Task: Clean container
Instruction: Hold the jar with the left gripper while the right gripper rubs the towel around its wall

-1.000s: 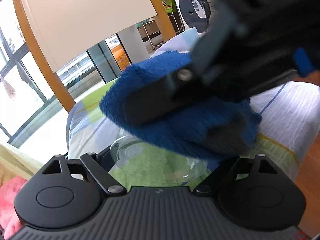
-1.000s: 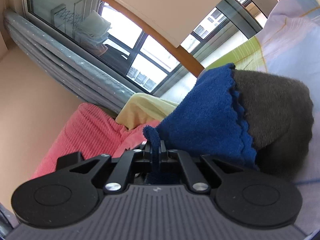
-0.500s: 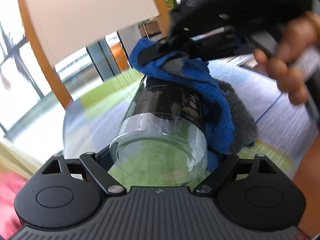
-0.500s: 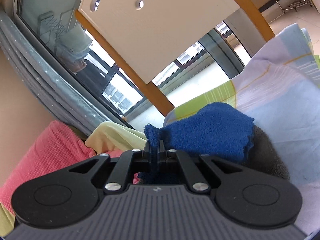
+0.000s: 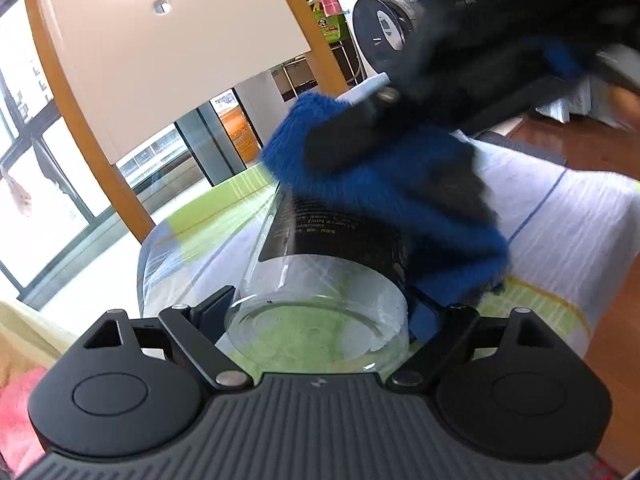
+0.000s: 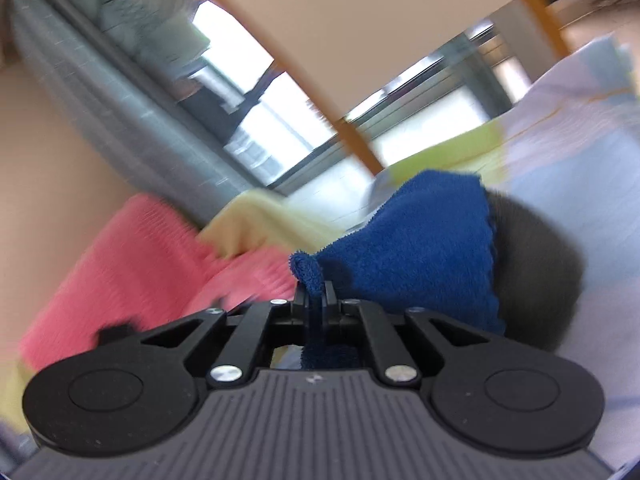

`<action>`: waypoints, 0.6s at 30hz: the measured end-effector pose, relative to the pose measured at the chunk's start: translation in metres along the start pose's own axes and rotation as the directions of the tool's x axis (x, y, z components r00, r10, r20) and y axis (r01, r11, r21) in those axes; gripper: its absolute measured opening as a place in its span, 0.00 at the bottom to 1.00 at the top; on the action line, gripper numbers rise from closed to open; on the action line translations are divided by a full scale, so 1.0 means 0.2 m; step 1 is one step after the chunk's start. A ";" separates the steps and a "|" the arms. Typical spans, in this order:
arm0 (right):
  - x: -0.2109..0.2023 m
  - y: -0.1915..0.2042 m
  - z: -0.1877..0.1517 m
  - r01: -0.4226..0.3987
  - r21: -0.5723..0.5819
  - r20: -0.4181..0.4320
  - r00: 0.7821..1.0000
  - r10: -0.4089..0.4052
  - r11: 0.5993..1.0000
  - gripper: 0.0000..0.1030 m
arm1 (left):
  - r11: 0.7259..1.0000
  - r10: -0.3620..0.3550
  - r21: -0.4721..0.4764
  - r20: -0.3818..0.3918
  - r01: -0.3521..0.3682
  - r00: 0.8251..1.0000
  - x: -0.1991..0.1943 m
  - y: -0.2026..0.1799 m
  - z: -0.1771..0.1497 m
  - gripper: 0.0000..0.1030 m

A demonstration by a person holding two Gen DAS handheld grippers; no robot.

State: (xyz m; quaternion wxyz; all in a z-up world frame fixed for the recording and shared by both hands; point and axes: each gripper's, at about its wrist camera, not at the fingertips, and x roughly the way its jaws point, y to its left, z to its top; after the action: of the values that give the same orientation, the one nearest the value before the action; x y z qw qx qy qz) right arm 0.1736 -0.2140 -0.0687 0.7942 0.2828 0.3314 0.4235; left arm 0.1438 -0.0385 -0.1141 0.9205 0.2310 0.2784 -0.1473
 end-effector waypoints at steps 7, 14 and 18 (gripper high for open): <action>0.12 -0.11 -0.03 -0.049 0.114 0.036 0.998 0.046 0.992 0.02 | 0.999 0.011 0.033 -0.003 -0.011 1.000 0.02 -0.03 -0.01 0.84; 0.15 -0.17 0.11 0.089 0.036 0.121 0.988 -0.093 0.995 0.00 | 1.000 0.003 0.020 -0.008 -0.003 1.000 0.04 -0.02 0.00 0.84; 0.15 -0.18 0.18 0.135 0.017 0.120 0.983 -0.136 0.991 0.00 | 0.998 -0.038 -0.052 -0.020 0.037 0.999 0.05 0.03 0.01 0.85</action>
State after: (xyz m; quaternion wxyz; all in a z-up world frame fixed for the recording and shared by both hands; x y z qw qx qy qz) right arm 0.2304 -0.2111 -0.0814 0.8387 0.2882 0.3029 0.3489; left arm 0.1552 -0.0356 -0.1165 0.9204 0.2032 0.2959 -0.1550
